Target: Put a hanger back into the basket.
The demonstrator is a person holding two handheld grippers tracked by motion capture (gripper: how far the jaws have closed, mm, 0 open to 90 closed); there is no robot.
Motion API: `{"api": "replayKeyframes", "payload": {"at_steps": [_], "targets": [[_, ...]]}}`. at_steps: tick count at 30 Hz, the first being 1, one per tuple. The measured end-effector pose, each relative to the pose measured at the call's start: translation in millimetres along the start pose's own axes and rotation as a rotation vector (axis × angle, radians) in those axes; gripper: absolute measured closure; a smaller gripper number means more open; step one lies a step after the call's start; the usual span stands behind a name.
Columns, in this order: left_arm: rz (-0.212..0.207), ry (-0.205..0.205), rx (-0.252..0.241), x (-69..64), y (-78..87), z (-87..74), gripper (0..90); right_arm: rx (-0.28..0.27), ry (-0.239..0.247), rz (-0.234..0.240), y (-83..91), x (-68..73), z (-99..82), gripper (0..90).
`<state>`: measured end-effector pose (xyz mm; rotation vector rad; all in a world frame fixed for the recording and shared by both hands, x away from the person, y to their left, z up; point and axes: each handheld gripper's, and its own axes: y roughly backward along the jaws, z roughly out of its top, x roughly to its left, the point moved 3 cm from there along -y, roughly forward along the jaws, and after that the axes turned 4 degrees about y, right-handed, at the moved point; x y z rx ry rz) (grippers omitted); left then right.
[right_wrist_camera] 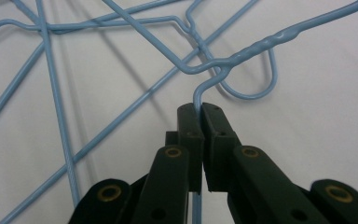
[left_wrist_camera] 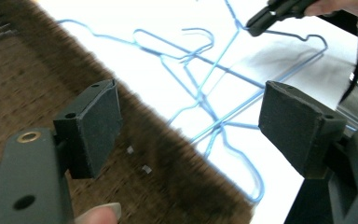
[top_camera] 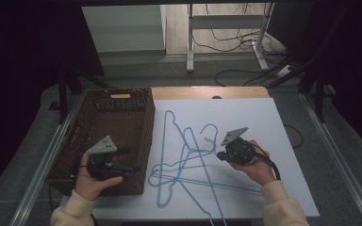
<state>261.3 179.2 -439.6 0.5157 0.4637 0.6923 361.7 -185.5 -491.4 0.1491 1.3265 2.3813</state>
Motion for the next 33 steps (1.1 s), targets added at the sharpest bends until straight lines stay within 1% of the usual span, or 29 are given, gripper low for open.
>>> {"api": "replayKeyframes", "payload": {"at_steps": [2,3,4,8,10,11,12,13,14,15,16,17,18,19,20,24,26,27,29,33], "targets": [[-0.017,-0.018,0.012,-6.2,-5.0,6.5,21.4,-0.005,0.006,0.007,0.8,1.9,0.7,87.3],[-0.029,-0.031,0.023,-10.8,-10.2,11.9,21.4,-0.009,0.012,0.011,2.9,4.4,1.4,87.4],[-0.029,-0.031,0.023,-10.8,-10.2,11.9,21.4,-0.012,0.018,0.012,4.2,5.5,1.6,87.4],[-0.052,-0.046,0.046,-18.0,-21.4,20.1,22.1,-0.024,0.023,0.017,8.6,9.1,1.4,87.4],[-0.077,-0.047,0.060,-23.0,-28.6,24.3,22.8,-0.030,0.031,0.015,10.8,11.2,1.1,87.4],[-0.109,-0.046,0.073,-28.3,-36.8,27.9,23.6,-0.037,0.039,0.018,12.4,12.9,1.0,87.4],[-0.122,-0.045,0.081,-31.4,-41.5,29.3,23.8,-0.037,0.041,0.018,13.4,14.0,0.9,87.4],[-0.129,-0.058,0.096,-33.7,-46.1,30.6,23.8,-0.040,0.046,0.018,14.2,14.7,0.9,87.3],[-0.129,-0.058,0.096,-33.7,-46.1,30.6,23.8,-0.040,0.046,0.018,14.2,14.7,0.9,87.3],[-0.135,-0.063,0.109,-36.2,-50.5,31.6,23.8,-0.045,0.049,0.020,15.9,15.8,0.4,87.4],[-0.147,-0.068,0.130,-40.0,-58.6,33.4,23.7,-0.048,0.046,0.021,16.6,16.3,0.1,87.4],[-0.147,-0.068,0.130,-40.0,-58.6,33.4,23.7,-0.048,0.046,0.021,16.6,16.3,0.1,87.4],[-0.160,-0.074,0.149,-41.8,-65.9,34.7,23.6,-0.050,0.048,0.023,17.3,16.8,-0.9,87.4],[-0.160,-0.074,0.149,-41.8,-65.9,34.7,23.7,-0.049,0.048,0.025,17.5,17.4,-1.3,87.4],[-0.168,-0.079,0.160,-42.5,-69.3,35.1,23.7,-0.049,0.048,0.025,17.5,17.4,-1.3,87.4],[-0.219,-0.079,0.194,-43.6,-80.3,36.0,24.1,-0.052,0.051,0.027,18.3,18.3,-2.2,87.3],[-0.225,-0.067,0.204,-43.3,-86.3,36.4,24.5,-0.058,0.054,0.030,19.9,18.9,-2.2,87.3],[-0.225,-0.069,0.212,-43.0,-89.4,36.6,24.6,-0.061,0.056,0.031,20.4,19.2,-2.1,87.4],[-0.224,-0.063,0.234,-43.5,-95.8,36.9,24.8,-0.061,0.055,0.031,21.2,19.8,-1.9,87.3],[-0.205,-0.071,0.262,-47.3,-106.8,38.1,26.6,-0.066,0.067,0.034,22.4,22.7,-1.2,87.3]]}}
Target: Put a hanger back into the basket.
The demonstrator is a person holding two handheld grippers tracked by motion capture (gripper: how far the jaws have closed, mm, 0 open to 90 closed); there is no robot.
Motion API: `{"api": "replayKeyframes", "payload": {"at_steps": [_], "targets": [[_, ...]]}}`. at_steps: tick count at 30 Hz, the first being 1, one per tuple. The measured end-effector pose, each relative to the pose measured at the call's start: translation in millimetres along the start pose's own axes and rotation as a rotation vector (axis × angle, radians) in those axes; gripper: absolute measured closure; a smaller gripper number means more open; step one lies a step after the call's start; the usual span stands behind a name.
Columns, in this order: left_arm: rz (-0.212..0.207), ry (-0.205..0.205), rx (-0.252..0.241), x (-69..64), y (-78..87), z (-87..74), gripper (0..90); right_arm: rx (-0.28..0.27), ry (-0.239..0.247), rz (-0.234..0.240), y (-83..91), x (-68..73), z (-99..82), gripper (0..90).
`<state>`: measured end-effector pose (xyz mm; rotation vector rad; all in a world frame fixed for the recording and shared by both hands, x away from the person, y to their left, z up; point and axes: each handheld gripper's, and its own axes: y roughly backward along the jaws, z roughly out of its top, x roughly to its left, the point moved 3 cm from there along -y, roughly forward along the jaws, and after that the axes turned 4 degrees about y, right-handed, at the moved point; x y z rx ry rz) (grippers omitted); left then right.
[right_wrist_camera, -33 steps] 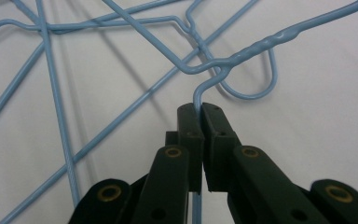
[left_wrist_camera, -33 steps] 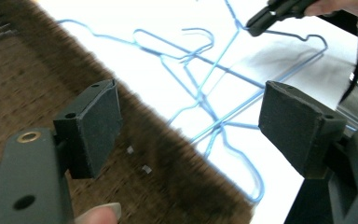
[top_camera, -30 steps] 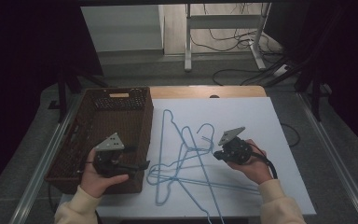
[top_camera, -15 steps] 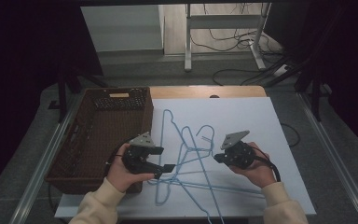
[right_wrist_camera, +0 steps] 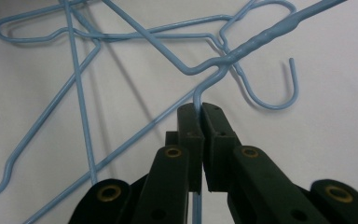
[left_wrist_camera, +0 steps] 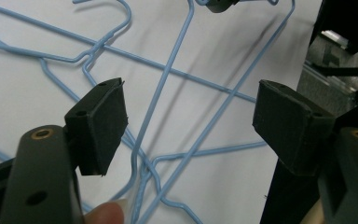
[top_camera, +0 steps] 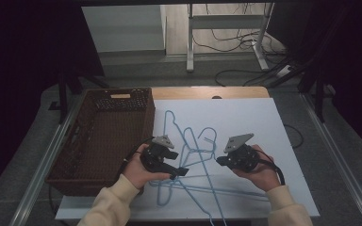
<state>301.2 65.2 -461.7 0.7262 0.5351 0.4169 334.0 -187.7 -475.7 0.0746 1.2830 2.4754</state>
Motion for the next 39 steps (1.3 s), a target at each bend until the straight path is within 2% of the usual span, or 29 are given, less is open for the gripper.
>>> {"api": "replayKeyframes", "payload": {"at_steps": [7,13,15,19,20,21,22,24,27,29,30,32,35,36,39], "targets": [[-0.003,-0.015,0.044,-4.8,-17.7,7.6,27.2,-0.003,0.010,0.004,1.2,1.7,0.7,87.3],[0.006,0.004,0.060,-2.5,-34.9,10.0,28.6,-0.006,0.019,0.010,1.8,3.9,0.0,87.3],[0.022,0.011,0.066,0.6,-40.5,9.6,29.8,-0.005,0.021,0.011,2.0,4.4,0.2,87.3],[0.029,0.033,0.060,4.6,-50.2,8.1,36.1,-0.007,0.021,0.010,2.1,4.3,0.5,87.3],[0.032,0.033,0.065,5.7,-52.1,7.8,40.4,-0.011,0.019,0.012,2.2,4.5,0.7,87.3],[0.032,0.035,0.066,6.6,-54.3,7.3,40.4,-0.011,0.019,0.012,2.2,4.5,0.7,87.3],[0.033,0.038,0.068,7.3,-56.5,6.9,46.0,-0.013,0.016,0.012,2.6,4.8,1.1,87.3],[0.038,0.032,0.072,7.6,-60.6,6.0,48.6,-0.015,0.016,0.014,2.9,4.8,1.2,87.4],[0.041,0.024,0.081,7.5,-65.3,4.5,64.3,-0.021,0.016,0.016,3.9,4.8,1.7,87.3],[0.052,0.017,0.084,7.1,-66.6,4.0,67.5,-0.026,0.012,0.016,4.5,4.7,2.1,87.3],[0.054,0.017,0.085,7.1,-66.4,3.9,76.3,-0.025,0.015,0.018,5.0,4.9,1.8,87.2],[0.024,0.006,0.088,5.7,-64.1,3.9,78.6,-0.028,0.011,0.017,5.9,4.6,1.4,87.1],[0.009,-0.011,0.092,2.8,-61.4,4.3,82.3,-0.040,0.011,0.018,7.5,4.0,1.6,86.6],[-0.030,-0.023,0.106,-0.7,-58.8,4.2,83.9,-0.044,0.009,0.019,8.0,4.0,1.7,86.2],[-0.044,-0.029,0.108,-3.6,-56.3,4.4,86.1,-0.055,0.006,0.020,10.2,3.2,1.9,85.5]]}}
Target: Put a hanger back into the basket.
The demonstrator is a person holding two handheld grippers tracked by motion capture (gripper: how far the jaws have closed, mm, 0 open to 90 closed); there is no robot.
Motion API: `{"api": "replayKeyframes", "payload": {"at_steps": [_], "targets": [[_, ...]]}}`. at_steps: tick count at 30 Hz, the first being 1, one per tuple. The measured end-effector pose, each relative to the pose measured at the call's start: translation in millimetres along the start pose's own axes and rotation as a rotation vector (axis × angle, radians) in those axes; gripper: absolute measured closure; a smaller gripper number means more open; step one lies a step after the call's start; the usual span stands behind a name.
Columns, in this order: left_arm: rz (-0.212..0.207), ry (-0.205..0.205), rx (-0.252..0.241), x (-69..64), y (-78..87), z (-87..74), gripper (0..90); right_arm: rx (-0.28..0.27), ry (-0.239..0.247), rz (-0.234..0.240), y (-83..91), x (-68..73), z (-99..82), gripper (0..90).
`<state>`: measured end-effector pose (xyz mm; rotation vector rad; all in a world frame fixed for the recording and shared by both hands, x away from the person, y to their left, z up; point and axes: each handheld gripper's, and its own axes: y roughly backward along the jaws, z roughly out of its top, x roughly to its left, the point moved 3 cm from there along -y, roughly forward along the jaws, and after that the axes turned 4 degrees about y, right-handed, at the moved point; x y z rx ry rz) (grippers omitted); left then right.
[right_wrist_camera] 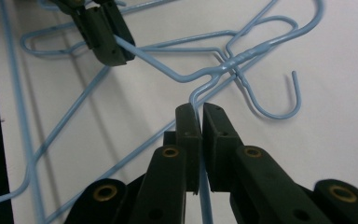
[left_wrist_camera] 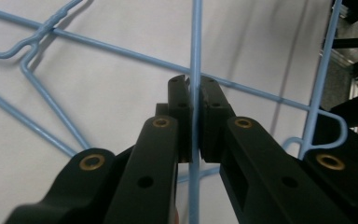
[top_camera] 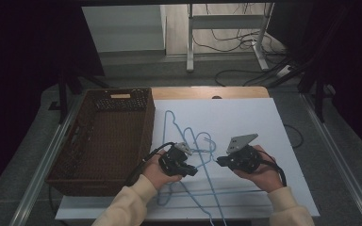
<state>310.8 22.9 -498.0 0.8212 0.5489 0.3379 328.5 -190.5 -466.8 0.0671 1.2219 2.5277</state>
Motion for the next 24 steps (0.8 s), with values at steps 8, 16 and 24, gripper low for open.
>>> {"api": "replayKeyframes", "payload": {"at_steps": [8,16,24], "targets": [[-0.020,0.022,-0.050,-7.9,16.6,4.4,86.4,-0.095,-0.057,0.007,9.2,-2.7,1.0,74.6],[-0.016,0.048,-0.084,-10.3,32.5,6.1,86.6,-0.255,-0.205,-0.054,36.1,-11.2,-6.9,45.2],[-0.019,0.060,-0.170,-11.9,66.0,8.0,86.6,-0.303,-0.287,-0.069,51.1,-13.8,-31.6,37.6]]}}
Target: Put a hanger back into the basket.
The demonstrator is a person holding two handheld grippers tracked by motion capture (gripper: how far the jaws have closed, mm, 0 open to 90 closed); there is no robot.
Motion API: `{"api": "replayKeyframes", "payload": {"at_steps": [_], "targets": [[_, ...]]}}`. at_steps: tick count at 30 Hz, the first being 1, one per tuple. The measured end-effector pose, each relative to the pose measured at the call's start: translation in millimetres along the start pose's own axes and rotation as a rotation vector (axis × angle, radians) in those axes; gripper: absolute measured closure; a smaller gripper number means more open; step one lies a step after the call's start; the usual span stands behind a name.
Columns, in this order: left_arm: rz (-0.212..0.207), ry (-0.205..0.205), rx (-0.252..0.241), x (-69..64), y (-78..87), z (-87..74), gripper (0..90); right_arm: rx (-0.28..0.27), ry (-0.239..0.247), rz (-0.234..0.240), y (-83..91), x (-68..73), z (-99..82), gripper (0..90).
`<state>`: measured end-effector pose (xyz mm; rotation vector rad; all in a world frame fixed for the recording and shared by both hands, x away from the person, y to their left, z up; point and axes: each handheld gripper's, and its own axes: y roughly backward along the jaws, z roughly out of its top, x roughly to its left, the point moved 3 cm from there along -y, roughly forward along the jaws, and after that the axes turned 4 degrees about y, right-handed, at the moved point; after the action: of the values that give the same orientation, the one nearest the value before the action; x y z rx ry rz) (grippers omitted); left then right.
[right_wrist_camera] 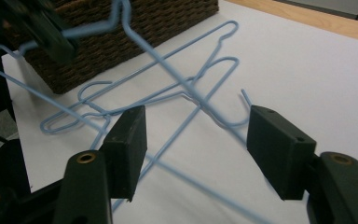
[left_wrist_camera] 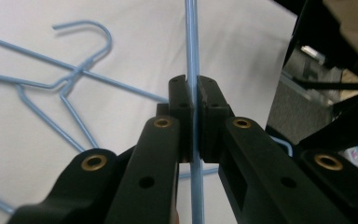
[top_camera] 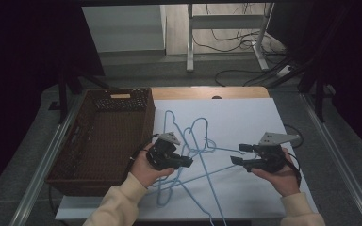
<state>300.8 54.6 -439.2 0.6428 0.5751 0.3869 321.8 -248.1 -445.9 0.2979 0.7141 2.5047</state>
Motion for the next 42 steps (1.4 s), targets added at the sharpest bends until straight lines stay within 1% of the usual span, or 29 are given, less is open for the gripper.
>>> {"api": "replayKeyframes", "payload": {"at_steps": [2,4,5,7,8,11,12,13,14,15,16,20,22,23,24,26,27,33,38,39,41,42], "targets": [[-0.004,0.001,-0.016,0.8,8.0,1.7,86.6,0.002,-0.009,-0.010,2.3,-1.5,-4.2,35.9],[-0.012,0.007,-0.030,1.5,15.2,2.8,86.6,0.019,-0.017,-0.019,2.2,-3.2,-10.4,34.9],[-0.009,0.002,-0.038,2.6,22.3,3.2,86.6,0.022,-0.020,-0.019,2.1,-3.4,-11.6,35.1],[-0.012,0.008,-0.047,2.9,25.3,3.4,86.6,0.023,-0.021,-0.019,2.2,-3.7,-12.5,35.1],[-0.011,0.005,-0.048,4.2,28.9,3.4,86.6,0.022,-0.023,-0.020,2.2,-3.9,-13.1,35.1],[-0.011,0.014,-0.066,8.4,39.8,3.4,86.6,0.023,-0.026,-0.020,2.1,-4.5,-14.1,34.7],[-0.008,0.020,-0.078,11.3,47.3,3.1,86.6,0.027,-0.026,-0.022,1.7,-5.3,-15.1,33.9],[-0.008,0.020,-0.078,11.3,47.3,3.1,86.6,0.027,-0.026,-0.022,1.7,-5.3,-15.1,33.9],[-0.008,0.028,-0.088,12.7,51.0,2.7,86.6,0.033,-0.031,-0.025,1.1,-6.1,-16.5,32.9],[-0.005,0.035,-0.101,15.9,59.0,2.1,86.6,0.037,-0.034,-0.029,0.6,-6.6,-17.5,32.6],[-0.005,0.035,-0.101,15.9,59.0,2.1,86.6,0.044,-0.039,-0.030,0.1,-7.2,-18.6,32.3],[0.000,0.040,-0.125,22.5,74.2,-0.1,86.6,0.055,-0.045,-0.035,-1.6,-9.0,-21.4,31.7],[-0.003,0.049,-0.143,25.2,80.9,-1.6,86.6,0.061,-0.046,-0.038,-2.5,-9.9,-22.6,31.3],[-0.001,0.055,-0.154,27.3,87.2,-3.4,86.6,0.066,-0.051,-0.040,-3.2,-10.5,-23.6,31.2],[-0.001,0.055,-0.154,27.3,87.2,-3.4,86.6,0.066,-0.051,-0.040,-3.2,-10.5,-23.6,31.2],[0.004,0.061,-0.168,30.5,95.9,-6.4,86.6,0.072,-0.055,-0.046,-3.6,-11.5,-24.9,31.1],[0.004,0.061,-0.168,30.5,95.9,-6.4,86.6,0.072,-0.055,-0.046,-3.6,-11.5,-24.9,31.1],[0.018,0.078,-0.201,38.3,112.7,-13.4,86.6,0.088,-0.064,-0.053,-4.8,-13.7,-28.3,31.1],[0.030,0.090,-0.224,43.0,125.9,-19.3,86.7,0.092,-0.066,-0.054,-6.1,-13.9,-29.0,30.8],[0.038,0.085,-0.232,43.4,131.8,-21.7,86.7,0.095,-0.066,-0.055,-6.5,-14.0,-29.2,30.8],[0.039,0.084,-0.245,44.5,137.3,-24.0,86.6,0.098,-0.066,-0.054,-7.0,-13.9,-29.4,30.8],[0.039,0.084,-0.245,44.5,137.3,-24.0,86.6,0.098,-0.066,-0.054,-7.0,-13.9,-29.4,30.8]]}}
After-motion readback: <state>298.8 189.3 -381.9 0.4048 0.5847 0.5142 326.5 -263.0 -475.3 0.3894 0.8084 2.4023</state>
